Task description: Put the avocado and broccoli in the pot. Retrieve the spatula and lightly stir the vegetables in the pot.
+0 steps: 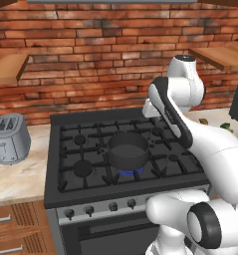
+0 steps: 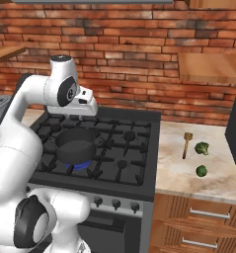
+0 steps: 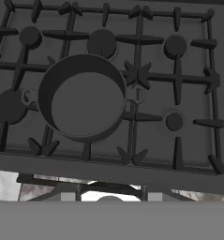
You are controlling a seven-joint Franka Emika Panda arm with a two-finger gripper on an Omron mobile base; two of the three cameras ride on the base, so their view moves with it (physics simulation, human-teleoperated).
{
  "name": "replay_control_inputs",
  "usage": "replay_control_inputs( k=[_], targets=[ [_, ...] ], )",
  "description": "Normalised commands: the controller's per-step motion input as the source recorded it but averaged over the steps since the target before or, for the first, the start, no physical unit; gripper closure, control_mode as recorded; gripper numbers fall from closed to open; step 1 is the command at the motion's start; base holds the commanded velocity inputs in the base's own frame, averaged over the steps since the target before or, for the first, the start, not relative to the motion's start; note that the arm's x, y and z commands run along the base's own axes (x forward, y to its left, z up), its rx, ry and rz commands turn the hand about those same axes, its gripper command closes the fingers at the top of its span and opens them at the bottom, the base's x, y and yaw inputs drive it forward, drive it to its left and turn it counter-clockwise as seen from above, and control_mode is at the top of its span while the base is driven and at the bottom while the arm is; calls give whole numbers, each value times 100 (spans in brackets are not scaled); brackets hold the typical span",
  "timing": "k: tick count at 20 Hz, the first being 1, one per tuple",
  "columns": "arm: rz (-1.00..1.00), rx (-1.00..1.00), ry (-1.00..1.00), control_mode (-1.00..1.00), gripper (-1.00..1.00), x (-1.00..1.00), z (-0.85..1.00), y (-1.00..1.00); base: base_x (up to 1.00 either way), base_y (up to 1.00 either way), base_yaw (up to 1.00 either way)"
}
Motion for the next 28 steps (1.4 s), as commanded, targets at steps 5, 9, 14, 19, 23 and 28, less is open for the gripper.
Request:
replay_control_inputs(
  k=[5, 9, 14, 19, 23, 28],
  targets=[
    [0, 0, 0, -100, -100, -11, 0, 0, 0, 0, 0],
    [-4, 0, 2, -100, -100, -34, -5, -31, 0, 0, 0],
    [-13, 9, 0, -100, -100, -44, -18, -82, 0, 0, 0],
    [-14, 12, -1, -100, -100, -40, -17, -100, 0, 0, 0],
    [-15, 14, 0, -100, -100, -38, -4, -100, 0, 0, 0],
    [-16, 11, 0, -100, -100, -16, 0, -100, 0, 0, 0]
  ],
)
